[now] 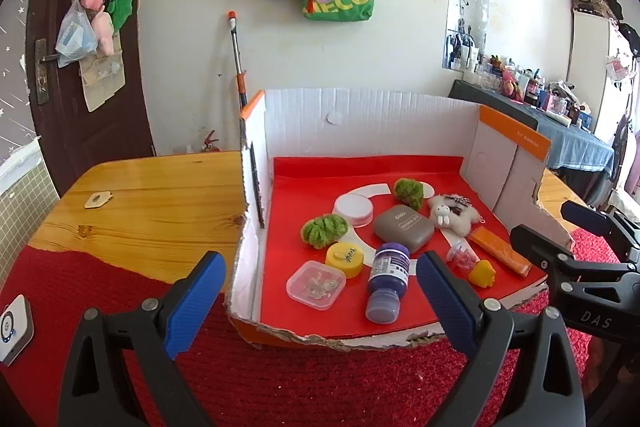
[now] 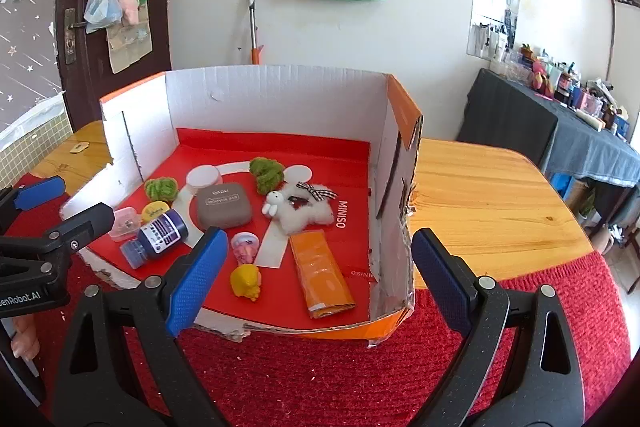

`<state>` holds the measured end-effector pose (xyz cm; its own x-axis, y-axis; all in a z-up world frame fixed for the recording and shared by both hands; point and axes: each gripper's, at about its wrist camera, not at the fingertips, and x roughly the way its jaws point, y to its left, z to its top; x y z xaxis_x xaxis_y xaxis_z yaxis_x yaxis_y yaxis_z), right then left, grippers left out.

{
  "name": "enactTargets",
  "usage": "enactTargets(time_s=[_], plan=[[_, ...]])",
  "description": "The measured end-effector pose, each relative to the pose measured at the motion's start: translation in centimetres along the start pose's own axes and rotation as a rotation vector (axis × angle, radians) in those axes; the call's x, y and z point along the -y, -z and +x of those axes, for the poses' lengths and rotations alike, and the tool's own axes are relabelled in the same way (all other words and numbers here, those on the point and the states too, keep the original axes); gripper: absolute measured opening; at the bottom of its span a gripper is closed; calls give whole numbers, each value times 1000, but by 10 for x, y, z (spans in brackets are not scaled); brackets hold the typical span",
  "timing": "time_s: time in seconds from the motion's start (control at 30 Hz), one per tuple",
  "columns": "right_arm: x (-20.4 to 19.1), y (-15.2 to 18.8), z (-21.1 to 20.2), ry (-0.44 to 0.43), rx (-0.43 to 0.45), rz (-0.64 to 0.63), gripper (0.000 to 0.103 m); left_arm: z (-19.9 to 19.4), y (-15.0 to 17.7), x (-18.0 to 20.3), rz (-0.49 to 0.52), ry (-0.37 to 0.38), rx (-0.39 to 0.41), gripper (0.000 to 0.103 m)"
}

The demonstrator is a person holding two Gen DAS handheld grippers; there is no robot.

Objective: Organize objects

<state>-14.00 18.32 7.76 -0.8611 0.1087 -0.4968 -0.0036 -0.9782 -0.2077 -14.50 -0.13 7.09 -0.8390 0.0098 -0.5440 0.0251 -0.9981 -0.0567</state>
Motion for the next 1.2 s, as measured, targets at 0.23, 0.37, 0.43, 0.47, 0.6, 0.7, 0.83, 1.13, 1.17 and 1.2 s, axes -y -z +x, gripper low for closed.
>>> enactTargets(time_s=[0.23, 0.37, 0.43, 0.47, 0.6, 0.7, 0.83, 1.13, 1.17, 1.2], plan=[[3, -6, -15, -18, -5, 25, 94, -19, -5, 0, 7, -6, 19, 98], [0, -6, -33, -21, -6, 19, 94, -33, -2, 2, 26, -20, 16, 99], [-2, -4, -40, -29, -16, 14, 94, -39, 1, 2, 26, -3, -9, 102], [-3, -2, -44, -35, -24, 12, 94, -42, 3, 1, 19, 5, -18, 103], [-6, 8, -56, -34, -72, 19, 94, -50, 11, 0, 6, 27, -64, 103], [-7, 19, -57, -44, -138, 30, 94, -51, 21, 0, 4, 24, -112, 103], [-5, 37, -50, -56, -212, 65, 94, -44, 37, 4, 12, 17, -174, 103], [-1, 60, -19, 7, -368, 68, 94, -18, 58, 6, -15, -29, -301, 103], [-1, 61, -17, 13, -376, 67, 94, -16, 59, 5, -18, -34, -308, 103], [-2, 62, -16, 20, -377, 64, 94, -14, 60, 5, -19, -39, -317, 103]])
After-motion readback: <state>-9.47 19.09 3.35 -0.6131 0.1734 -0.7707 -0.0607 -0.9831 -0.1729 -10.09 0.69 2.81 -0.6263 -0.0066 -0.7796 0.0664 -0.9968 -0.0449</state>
